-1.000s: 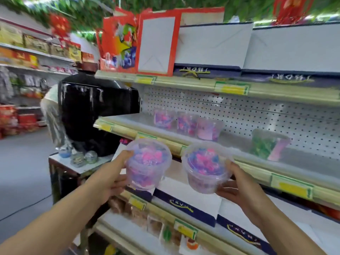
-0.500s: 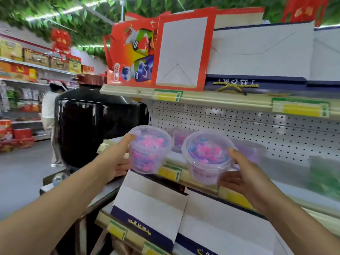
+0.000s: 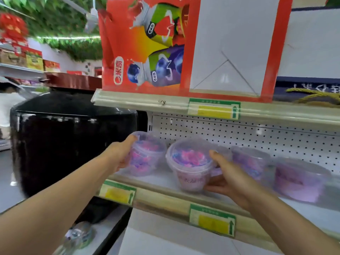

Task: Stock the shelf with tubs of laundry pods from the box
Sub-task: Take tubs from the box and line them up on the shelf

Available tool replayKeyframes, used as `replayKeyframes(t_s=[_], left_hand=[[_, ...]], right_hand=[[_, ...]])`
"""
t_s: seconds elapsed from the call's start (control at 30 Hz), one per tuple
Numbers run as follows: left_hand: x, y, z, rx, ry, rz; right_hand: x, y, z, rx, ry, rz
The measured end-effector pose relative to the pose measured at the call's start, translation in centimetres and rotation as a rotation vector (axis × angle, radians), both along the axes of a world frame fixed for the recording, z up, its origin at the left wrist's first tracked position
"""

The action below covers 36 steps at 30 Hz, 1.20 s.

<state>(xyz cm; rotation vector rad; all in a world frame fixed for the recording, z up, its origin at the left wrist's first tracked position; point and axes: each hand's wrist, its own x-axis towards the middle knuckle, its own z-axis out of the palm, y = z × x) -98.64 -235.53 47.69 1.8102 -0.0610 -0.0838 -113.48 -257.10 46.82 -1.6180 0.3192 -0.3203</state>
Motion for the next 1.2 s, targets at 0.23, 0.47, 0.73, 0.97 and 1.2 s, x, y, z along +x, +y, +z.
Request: replayKeyframes(t_s=[0.23, 0.47, 0.73, 0.97, 1.2], left_hand=[[3.0, 1.3, -2.1, 0.214, -0.151, -0.044], [1.0, 1.1, -3.1, 0.444, -0.478, -0.058], [2.5, 0.8, -2.7, 0.447, -0.583, 0.091], [3.3, -0.4, -3.0, 0.437, -0.593, 0.092], [3.4, -1.7, -3.0, 0.485, -0.569, 0.097]], right_hand=[[2.6, 1.3, -0.8, -0.472, 0.023, -0.236], [1.5, 3.5, -2.8, -1.052, -0.055, -0.162], [5.9, 3.2, -2.9, -0.931, -0.119, -0.331], [6.5, 2.4, -2.5, -0.980, -0.052, -0.454], [8.4, 2.0, -2.0, -0.982, 0.090, -0.433]])
